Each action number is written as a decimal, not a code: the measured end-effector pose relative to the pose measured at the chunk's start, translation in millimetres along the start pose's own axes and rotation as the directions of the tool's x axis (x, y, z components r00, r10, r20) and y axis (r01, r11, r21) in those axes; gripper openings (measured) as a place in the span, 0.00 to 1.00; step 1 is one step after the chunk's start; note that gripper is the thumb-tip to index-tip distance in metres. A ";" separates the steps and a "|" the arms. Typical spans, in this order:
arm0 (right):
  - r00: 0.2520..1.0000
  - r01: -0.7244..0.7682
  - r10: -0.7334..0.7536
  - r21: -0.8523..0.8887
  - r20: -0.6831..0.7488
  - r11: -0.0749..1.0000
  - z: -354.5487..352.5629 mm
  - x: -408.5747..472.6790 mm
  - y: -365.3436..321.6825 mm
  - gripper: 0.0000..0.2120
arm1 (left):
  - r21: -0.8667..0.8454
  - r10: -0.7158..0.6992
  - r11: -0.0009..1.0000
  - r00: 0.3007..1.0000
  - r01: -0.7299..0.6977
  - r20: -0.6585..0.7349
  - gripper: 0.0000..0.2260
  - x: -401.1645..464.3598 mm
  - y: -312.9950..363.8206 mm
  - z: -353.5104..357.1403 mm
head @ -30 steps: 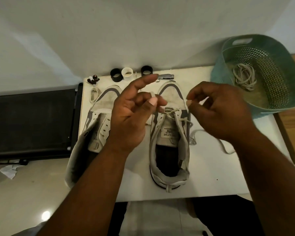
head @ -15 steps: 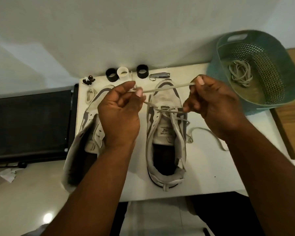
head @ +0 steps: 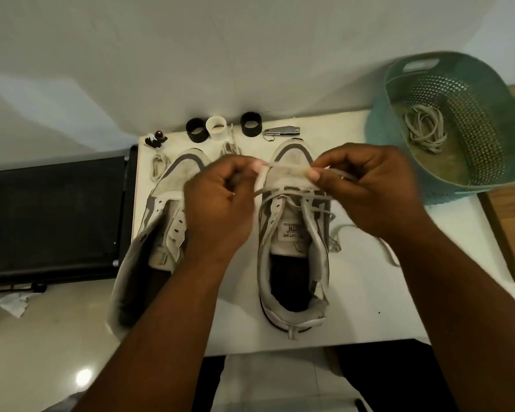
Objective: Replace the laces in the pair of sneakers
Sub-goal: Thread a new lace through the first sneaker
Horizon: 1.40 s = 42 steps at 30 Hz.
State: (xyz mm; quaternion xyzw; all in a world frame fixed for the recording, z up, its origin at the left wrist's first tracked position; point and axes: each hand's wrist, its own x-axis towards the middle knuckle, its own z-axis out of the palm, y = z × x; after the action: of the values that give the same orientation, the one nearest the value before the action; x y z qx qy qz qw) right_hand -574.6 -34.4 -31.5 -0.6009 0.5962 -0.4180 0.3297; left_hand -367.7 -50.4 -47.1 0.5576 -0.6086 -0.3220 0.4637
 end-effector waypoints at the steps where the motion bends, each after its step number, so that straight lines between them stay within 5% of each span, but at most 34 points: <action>1: 0.999 -0.002 0.002 -0.004 -0.032 1.000 -5.0 2.0 2.8 0.03 | 0.005 -0.083 0.996 0.988 0.085 -0.127 0.05 2.5 -3.1 -1.4; 3: 0.997 0.000 0.000 -0.005 -0.077 1.000 -9.7 3.9 4.3 0.02 | 0.059 -0.160 0.981 0.943 0.184 -0.292 0.05 4.6 -9.2 -4.4; 5: 0.999 0.011 -0.012 -0.017 -0.052 1.000 -5.9 2.9 2.8 0.01 | 0.206 0.018 0.978 0.963 0.039 -0.267 0.07 0.7 -5.8 -3.3; 7: 0.998 0.052 -0.050 -0.059 0.032 0.997 5.1 0.2 -2.3 0.02 | 0.199 0.241 0.951 0.971 -0.237 0.007 0.15 -4.5 -0.6 4.0; 10: 0.983 0.169 -0.160 -0.098 0.094 0.981 17.0 -3.8 -7.6 0.04 | 0.046 0.233 0.965 0.921 -0.260 0.311 0.14 -11.0 7.4 12.4; 18: 1.000 -0.022 0.017 -0.182 -0.026 0.983 -12.4 4.6 10.7 0.04 | 0.247 0.068 0.968 0.987 -0.030 -0.143 0.08 5.1 -13.7 -5.3; 21: 0.995 0.013 0.012 -0.236 0.101 0.972 -1.8 1.7 8.7 0.09 | 0.430 0.158 0.898 0.980 -0.093 -0.118 0.10 -1.0 -10.6 -0.9; 24: 0.976 0.166 -0.128 -0.227 0.177 0.960 13.6 -3.1 -2.2 0.09 | 0.179 0.231 0.943 0.940 -0.280 0.252 0.19 -8.7 1.3 9.4; 26: 0.979 0.179 -0.157 -0.171 0.131 0.969 17.6 -4.4 -4.9 0.05 | -0.027 0.197 0.979 0.894 -0.204 0.402 0.17 -10.9 5.9 12.4; 31: 0.997 -0.043 0.035 -0.106 -0.073 0.993 3.2 0.2 0.1 0.07 | 0.050 0.111 0.992 0.986 -0.118 0.125 0.05 1.2 -7.5 2.0; 34: 0.995 -0.080 0.072 -0.101 -0.075 0.992 0.0 2.7 3.9 0.04 | 0.096 -0.003 0.995 1.000 0.003 -0.005 0.03 2.2 -14.0 0.7; 36: 0.998 -0.071 0.070 -0.105 -0.005 0.992 4.9 1.3 2.5 0.09 | 0.161 0.036 0.986 0.999 -0.038 0.019 0.05 1.7 -14.1 1.5; 39: 0.993 0.045 -0.025 -0.174 0.112 0.984 16.1 -2.7 -2.1 0.10 | 0.110 0.159 0.976 0.958 -0.189 0.240 0.16 -1.8 -9.0 6.3; 42: 0.988 0.077 -0.052 -0.168 0.149 0.983 18.9 -4.8 -4.4 0.07 | -0.009 0.132 0.991 0.931 -0.137 0.341 0.11 -5.1 -3.4 12.1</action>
State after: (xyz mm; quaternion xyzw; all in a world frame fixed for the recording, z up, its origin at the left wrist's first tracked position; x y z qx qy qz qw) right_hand -555.4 -31.2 -36.3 -0.6748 0.5853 -0.3307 0.3046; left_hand -377.9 -47.5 -55.6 0.4541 -0.7187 -0.3764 0.3681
